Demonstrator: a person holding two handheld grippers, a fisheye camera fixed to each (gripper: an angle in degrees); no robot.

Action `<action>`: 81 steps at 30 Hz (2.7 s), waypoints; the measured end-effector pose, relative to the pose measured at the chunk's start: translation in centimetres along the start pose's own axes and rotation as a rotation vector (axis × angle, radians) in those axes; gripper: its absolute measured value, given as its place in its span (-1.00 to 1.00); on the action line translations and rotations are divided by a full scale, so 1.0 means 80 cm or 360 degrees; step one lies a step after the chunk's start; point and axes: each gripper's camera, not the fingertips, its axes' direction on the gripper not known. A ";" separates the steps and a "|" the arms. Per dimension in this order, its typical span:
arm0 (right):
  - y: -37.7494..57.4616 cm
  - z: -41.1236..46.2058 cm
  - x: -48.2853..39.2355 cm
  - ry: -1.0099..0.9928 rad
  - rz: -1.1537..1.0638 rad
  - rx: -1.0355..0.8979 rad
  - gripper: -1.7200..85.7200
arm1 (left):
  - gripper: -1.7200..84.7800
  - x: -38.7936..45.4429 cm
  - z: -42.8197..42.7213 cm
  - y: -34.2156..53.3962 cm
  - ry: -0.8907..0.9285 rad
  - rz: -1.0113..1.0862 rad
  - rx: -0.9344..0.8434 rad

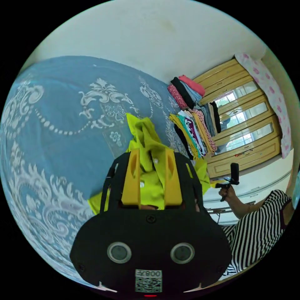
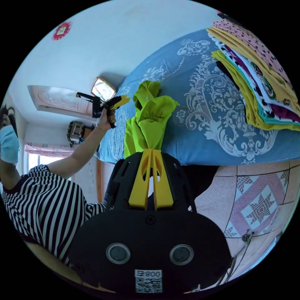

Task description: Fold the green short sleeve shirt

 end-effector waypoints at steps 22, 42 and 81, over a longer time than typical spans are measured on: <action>0.137 -0.197 0.074 -0.0161 -0.0200 0.0257 -0.96 | -0.91 0.263 -0.111 -0.058 0.0327 -0.0227 0.0338; 0.331 -0.481 -0.174 0.0127 -0.1379 0.1153 -0.96 | -0.92 0.771 -0.559 0.318 0.0010 0.0786 0.1600; -0.475 0.019 0.008 0.0687 -0.0437 -0.0126 -0.95 | -0.73 0.151 -0.477 0.100 -0.0392 -0.0550 0.0622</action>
